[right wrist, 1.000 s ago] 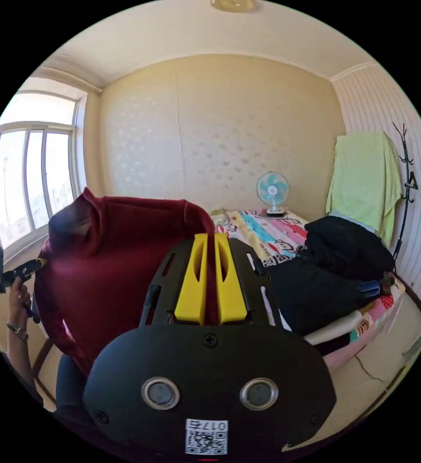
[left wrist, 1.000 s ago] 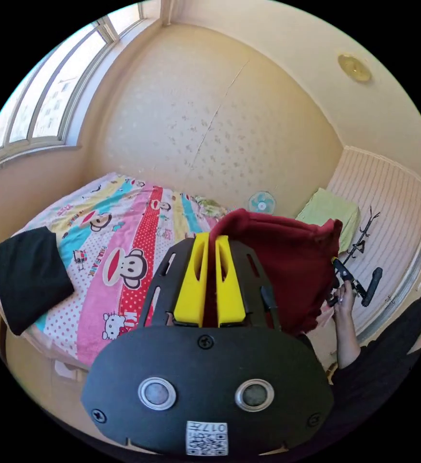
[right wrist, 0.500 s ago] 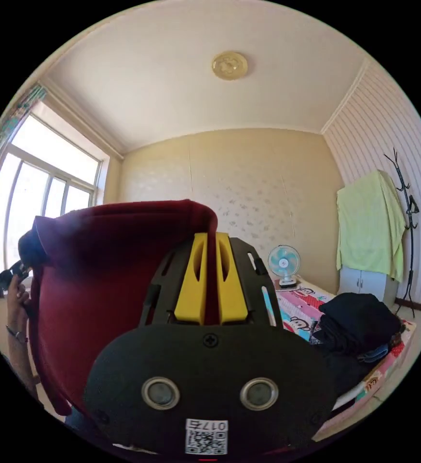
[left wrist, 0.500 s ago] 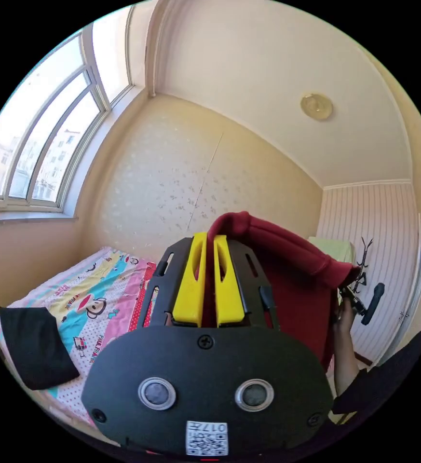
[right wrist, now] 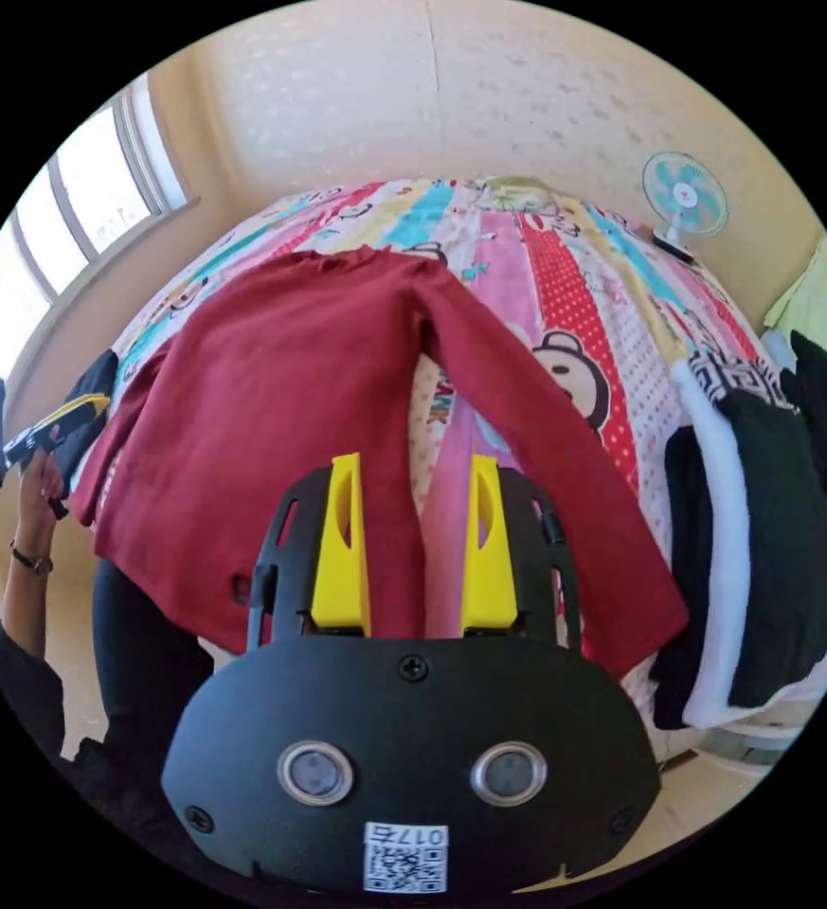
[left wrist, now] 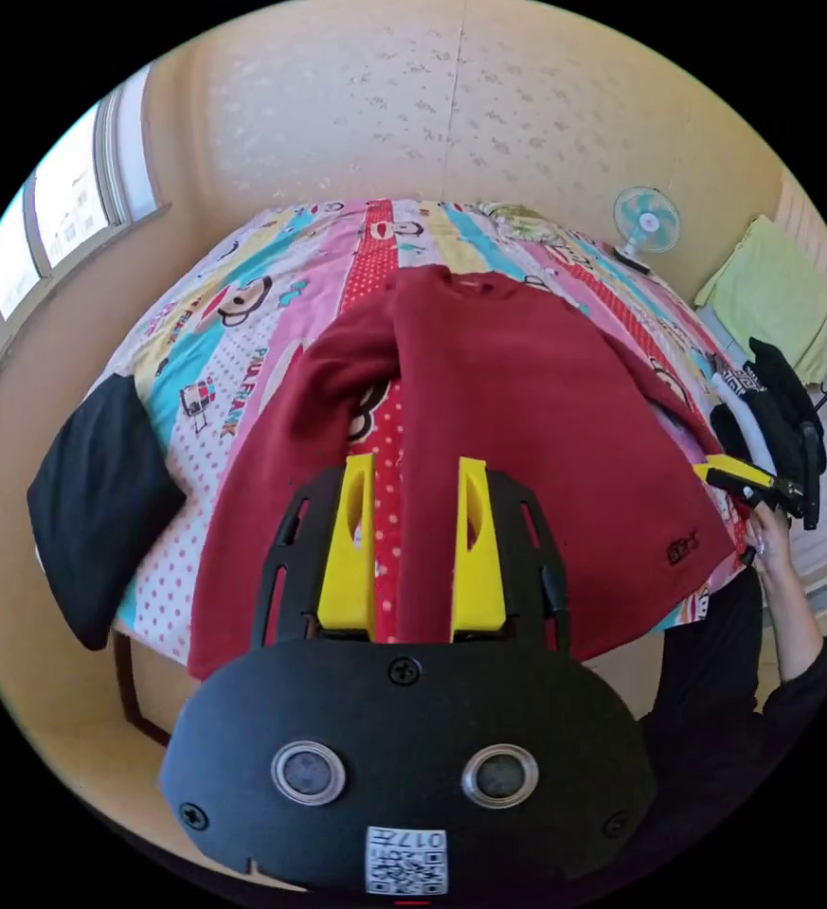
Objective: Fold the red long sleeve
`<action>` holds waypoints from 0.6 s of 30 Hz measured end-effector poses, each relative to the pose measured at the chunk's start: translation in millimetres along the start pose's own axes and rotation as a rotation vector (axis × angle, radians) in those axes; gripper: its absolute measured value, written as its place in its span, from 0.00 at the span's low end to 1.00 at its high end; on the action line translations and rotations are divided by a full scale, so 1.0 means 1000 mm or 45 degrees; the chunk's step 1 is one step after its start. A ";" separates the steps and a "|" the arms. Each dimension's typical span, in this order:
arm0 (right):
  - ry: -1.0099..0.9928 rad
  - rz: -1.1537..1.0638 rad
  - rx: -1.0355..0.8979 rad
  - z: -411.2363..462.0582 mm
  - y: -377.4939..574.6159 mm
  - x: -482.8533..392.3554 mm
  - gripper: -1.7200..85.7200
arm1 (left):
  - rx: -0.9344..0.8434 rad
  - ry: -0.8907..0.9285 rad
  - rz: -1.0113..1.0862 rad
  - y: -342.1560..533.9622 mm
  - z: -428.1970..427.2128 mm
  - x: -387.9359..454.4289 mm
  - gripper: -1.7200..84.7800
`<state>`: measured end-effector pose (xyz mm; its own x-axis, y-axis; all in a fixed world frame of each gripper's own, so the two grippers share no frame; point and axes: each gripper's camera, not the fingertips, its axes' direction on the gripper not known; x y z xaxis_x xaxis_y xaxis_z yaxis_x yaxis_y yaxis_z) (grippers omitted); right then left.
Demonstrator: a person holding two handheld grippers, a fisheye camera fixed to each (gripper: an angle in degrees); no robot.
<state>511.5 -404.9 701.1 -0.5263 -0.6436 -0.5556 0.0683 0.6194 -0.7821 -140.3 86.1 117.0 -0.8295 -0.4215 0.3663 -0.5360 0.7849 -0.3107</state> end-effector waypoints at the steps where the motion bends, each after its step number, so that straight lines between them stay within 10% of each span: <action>1: -0.026 0.018 -0.047 0.009 0.016 0.003 0.19 | -0.053 -0.031 -0.038 0.023 0.005 -0.001 0.18; 13: -0.338 0.039 -0.040 -0.042 0.064 0.071 0.06 | -0.317 0.435 -0.229 0.048 -0.015 -0.043 0.06; 18: -0.029 0.056 -0.261 0.001 0.093 0.082 0.07 | -0.375 0.422 -0.299 0.059 -0.001 -0.045 0.07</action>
<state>475.9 -400.8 582.4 -0.5071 -0.6224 -0.5962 -0.0843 0.7242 -0.6844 -134.5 152.4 82.8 -0.5717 -0.4729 0.6705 -0.5960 0.8010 0.0568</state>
